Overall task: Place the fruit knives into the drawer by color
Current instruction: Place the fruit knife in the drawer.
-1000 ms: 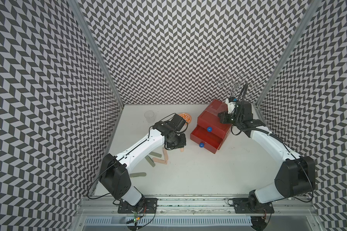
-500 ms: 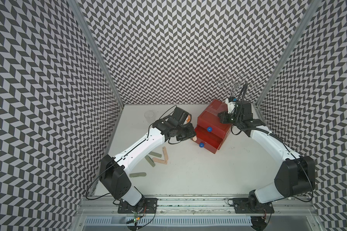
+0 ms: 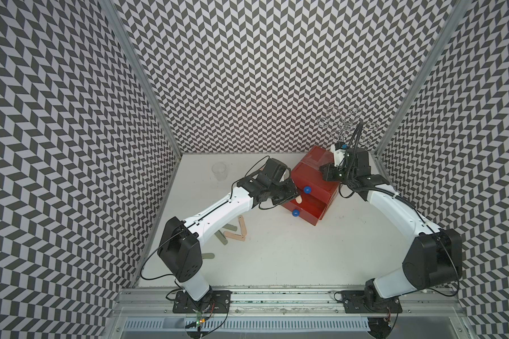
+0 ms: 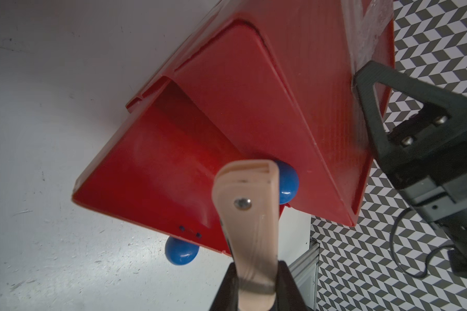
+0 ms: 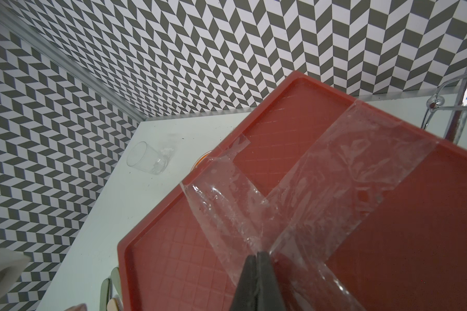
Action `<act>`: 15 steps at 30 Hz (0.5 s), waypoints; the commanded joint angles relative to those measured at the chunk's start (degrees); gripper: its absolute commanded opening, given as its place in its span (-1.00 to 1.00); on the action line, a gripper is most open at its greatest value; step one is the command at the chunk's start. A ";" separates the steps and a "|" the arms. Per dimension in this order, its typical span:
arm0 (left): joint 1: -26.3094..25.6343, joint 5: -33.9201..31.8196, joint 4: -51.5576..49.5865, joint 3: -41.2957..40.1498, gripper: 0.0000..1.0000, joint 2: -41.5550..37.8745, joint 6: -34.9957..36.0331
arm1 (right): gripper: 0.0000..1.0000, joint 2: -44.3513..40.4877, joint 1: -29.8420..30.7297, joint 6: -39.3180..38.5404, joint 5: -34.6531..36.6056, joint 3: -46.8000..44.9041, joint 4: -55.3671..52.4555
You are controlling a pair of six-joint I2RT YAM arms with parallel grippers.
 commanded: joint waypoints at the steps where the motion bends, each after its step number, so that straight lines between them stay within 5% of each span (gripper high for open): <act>1: -0.73 0.69 4.48 -1.34 -0.67 0.49 -1.40 | -0.98 3.06 0.01 -0.34 2.44 -2.52 -14.36; 15: -1.21 0.77 8.46 -5.10 -0.67 2.59 -3.18 | -0.98 2.93 -0.03 -0.58 2.50 -2.84 -14.35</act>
